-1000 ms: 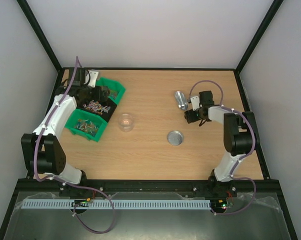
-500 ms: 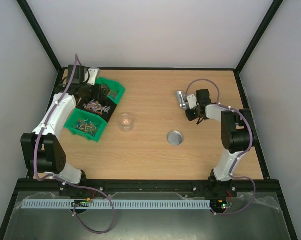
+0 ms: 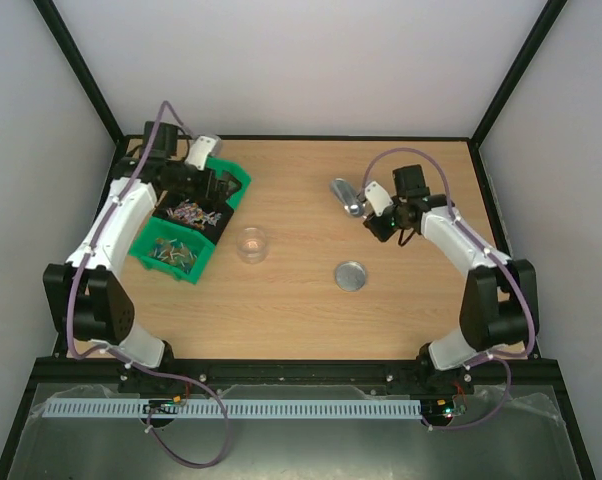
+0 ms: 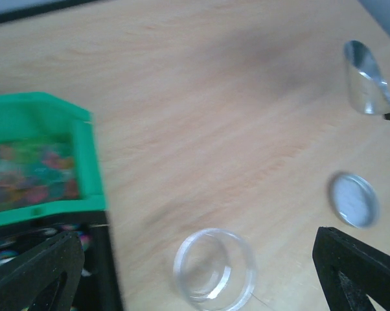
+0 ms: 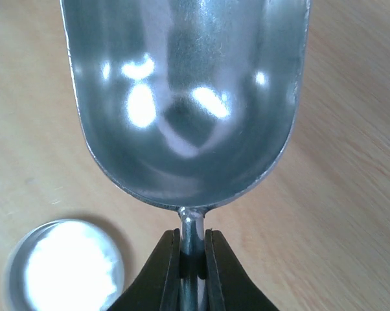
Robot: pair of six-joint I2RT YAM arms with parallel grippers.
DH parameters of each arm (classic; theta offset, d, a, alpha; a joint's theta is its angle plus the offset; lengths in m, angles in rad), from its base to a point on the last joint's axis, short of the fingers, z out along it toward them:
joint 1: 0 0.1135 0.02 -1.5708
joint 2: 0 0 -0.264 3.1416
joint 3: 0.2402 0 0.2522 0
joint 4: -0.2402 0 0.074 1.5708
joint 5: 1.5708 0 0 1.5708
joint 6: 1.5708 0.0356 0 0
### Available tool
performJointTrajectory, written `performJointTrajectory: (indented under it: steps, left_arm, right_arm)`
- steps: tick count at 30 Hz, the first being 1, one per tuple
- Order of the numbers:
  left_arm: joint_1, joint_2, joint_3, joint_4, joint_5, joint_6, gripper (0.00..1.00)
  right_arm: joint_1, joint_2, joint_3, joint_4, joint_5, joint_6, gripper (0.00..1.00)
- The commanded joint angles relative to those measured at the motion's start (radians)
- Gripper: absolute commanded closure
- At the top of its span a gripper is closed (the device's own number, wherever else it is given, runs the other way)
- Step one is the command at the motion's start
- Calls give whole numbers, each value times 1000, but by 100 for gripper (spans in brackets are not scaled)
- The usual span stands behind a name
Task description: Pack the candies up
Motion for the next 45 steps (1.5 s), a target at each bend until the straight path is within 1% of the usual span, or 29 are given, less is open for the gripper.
performJointTrajectory:
  steps: [1, 5, 8, 12, 14, 16, 18, 24, 26, 30, 34, 41, 44, 45]
  left_arm:
    - [-87, 64, 52, -188, 166, 77, 0]
    - [-160, 104, 78, -272, 184, 124, 1]
    - [-201, 105, 65, -279, 176, 160, 2]
    - [-255, 107, 37, -267, 181, 202, 4]
    - [-277, 122, 33, -274, 208, 209, 7]
    - [-306, 140, 35, -287, 218, 211, 11]
    - [-328, 150, 25, -288, 217, 193, 15]
    - [-332, 152, -37, -202, 323, 65, 24]
    - [-332, 158, -47, -175, 331, 20, 29]
    - [-332, 184, -42, -165, 358, -11, 38]
    - [-334, 202, -47, -155, 394, -39, 45]
    - [-335, 211, -59, -116, 380, -114, 62]
    - [-335, 207, -78, -93, 396, -145, 67]
    - [-335, 206, -88, -81, 407, -157, 68]
  right_arm:
    - [114, -98, 11, -254, -18, -135, 99]
    - [204, -151, 13, -343, 35, -184, 99]
    - [279, -175, 20, -397, 64, -208, 99]
    - [367, -195, 46, -466, 61, -235, 99]
    - [406, -204, 48, -468, 81, -234, 99]
    - [432, -193, 59, -476, 108, -224, 99]
    - [445, -182, 76, -478, 126, -198, 99]
    - [455, -194, 94, -416, 168, -145, 99]
    - [456, -199, 94, -402, 164, -142, 99]
    - [457, -209, 97, -372, 164, -147, 98]
    - [459, -205, 116, -359, 170, -150, 99]
    - [468, -191, 129, -353, 191, -158, 98]
    - [475, -190, 130, -343, 209, -160, 98]
    - [477, -188, 133, -340, 216, -159, 98]
